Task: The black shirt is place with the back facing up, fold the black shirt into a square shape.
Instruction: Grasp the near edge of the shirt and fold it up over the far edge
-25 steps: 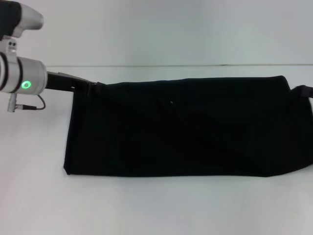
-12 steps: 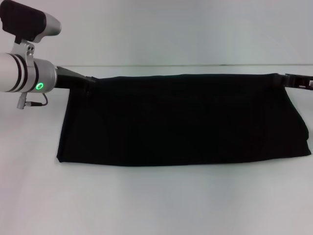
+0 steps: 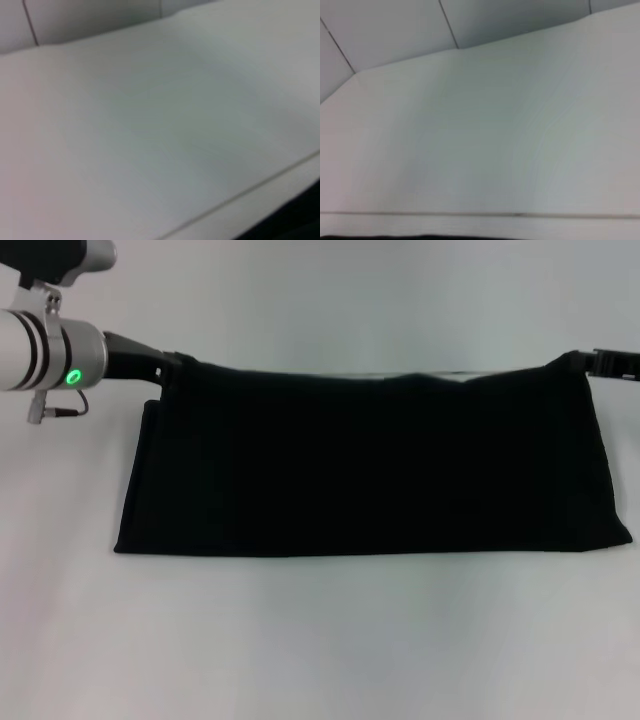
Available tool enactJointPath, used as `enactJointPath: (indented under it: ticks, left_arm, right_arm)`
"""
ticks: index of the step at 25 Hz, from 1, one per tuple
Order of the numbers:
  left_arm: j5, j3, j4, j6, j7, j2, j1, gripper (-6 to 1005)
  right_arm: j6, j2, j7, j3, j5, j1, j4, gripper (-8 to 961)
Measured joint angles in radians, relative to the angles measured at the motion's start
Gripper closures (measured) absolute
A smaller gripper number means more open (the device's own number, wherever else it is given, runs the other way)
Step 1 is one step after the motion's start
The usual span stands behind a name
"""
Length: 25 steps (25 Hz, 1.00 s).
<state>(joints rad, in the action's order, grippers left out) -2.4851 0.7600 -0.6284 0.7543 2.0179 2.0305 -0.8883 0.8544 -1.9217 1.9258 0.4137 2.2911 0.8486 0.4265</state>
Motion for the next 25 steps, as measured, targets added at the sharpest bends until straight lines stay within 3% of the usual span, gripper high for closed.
enactJointPath:
  ticks: [16,25]
  left_arm:
    - [0.0,-0.001,0.034,-0.105,-0.007,-0.003,-0.027,998]
    - [0.009,0.001,0.1,-0.214,-0.036,0.018,-0.029,998]
  right_arm:
    - [-0.069,0.005,0.002,0.016,0.001,0.02,-0.002,917]
    - [-0.154,-0.016,-0.008,0.031,-0.002,0.031,-0.028,916]
